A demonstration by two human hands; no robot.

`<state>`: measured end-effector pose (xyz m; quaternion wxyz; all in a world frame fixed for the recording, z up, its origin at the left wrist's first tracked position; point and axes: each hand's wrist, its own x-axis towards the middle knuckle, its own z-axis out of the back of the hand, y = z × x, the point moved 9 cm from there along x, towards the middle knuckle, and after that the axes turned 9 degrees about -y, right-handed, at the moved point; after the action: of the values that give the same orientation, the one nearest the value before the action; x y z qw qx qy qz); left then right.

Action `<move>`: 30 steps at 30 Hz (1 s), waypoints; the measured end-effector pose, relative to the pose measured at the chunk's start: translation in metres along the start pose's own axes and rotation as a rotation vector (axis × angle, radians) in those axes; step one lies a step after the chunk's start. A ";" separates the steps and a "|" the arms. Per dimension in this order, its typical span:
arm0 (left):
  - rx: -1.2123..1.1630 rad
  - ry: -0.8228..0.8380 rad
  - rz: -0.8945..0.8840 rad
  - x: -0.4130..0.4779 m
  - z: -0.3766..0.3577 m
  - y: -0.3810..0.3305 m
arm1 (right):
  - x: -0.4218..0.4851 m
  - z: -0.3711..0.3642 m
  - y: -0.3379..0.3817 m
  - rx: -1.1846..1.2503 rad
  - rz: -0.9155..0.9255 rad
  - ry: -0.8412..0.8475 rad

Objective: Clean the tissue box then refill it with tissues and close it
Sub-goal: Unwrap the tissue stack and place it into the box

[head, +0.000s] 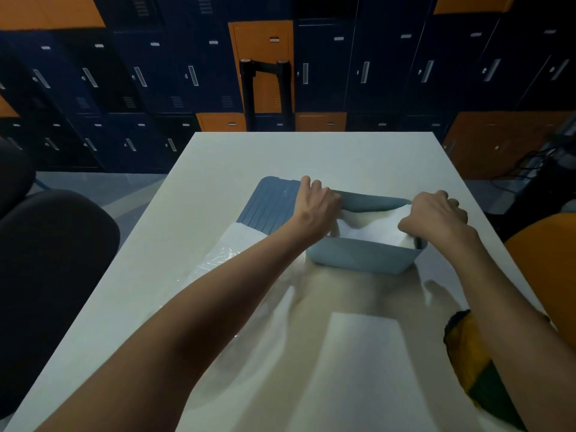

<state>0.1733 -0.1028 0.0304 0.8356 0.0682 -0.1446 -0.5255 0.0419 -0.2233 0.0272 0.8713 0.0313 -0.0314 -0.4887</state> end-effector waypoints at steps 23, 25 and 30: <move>-0.329 -0.248 0.163 -0.001 0.001 0.045 | 0.003 0.005 0.016 -0.121 0.090 -0.112; -0.465 -0.331 0.267 -0.007 0.011 0.072 | 0.001 0.027 0.028 -0.036 0.142 -0.187; -0.568 -0.349 0.514 -0.032 0.009 0.143 | -0.023 0.068 0.085 0.188 0.330 -0.267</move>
<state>0.2802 -0.0116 0.0713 0.8882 -0.2933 -0.1455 -0.3224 0.0964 -0.1609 0.1018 0.9208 0.0419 -0.1965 -0.3343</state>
